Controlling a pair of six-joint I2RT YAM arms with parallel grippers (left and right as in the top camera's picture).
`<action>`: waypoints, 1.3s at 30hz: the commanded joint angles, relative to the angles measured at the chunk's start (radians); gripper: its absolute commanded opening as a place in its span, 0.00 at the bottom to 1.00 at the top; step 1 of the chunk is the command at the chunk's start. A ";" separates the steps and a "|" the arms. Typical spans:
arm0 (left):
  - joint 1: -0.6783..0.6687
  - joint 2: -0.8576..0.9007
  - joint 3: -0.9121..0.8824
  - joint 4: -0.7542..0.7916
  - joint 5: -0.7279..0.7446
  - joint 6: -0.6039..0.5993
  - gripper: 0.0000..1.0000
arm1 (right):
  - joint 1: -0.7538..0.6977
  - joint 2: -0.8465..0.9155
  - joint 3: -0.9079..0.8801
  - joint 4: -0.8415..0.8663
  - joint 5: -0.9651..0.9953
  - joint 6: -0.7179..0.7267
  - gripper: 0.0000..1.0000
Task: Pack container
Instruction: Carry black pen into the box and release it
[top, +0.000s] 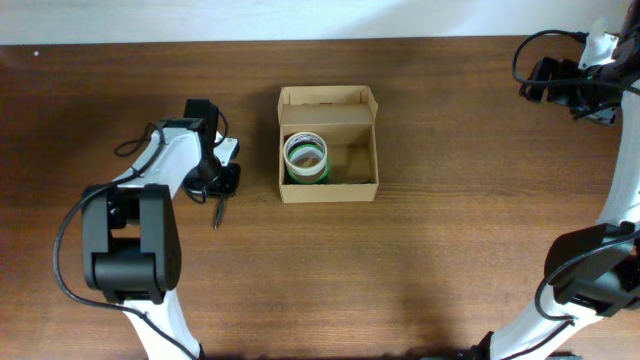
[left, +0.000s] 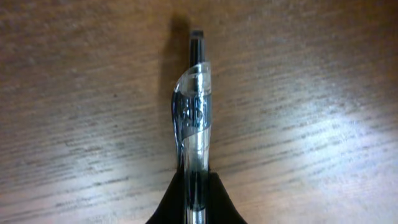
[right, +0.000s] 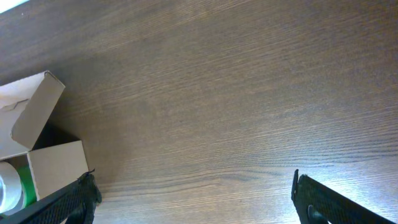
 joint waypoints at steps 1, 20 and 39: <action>-0.009 0.004 0.115 -0.062 0.011 0.062 0.02 | 0.000 0.004 -0.003 -0.001 0.006 0.005 0.99; -0.311 -0.063 1.055 -0.502 0.133 0.824 0.02 | 0.000 0.004 -0.003 -0.001 0.006 0.006 0.99; -0.513 0.117 0.710 -0.510 0.106 0.912 0.01 | 0.000 0.004 -0.003 -0.001 0.006 0.005 0.99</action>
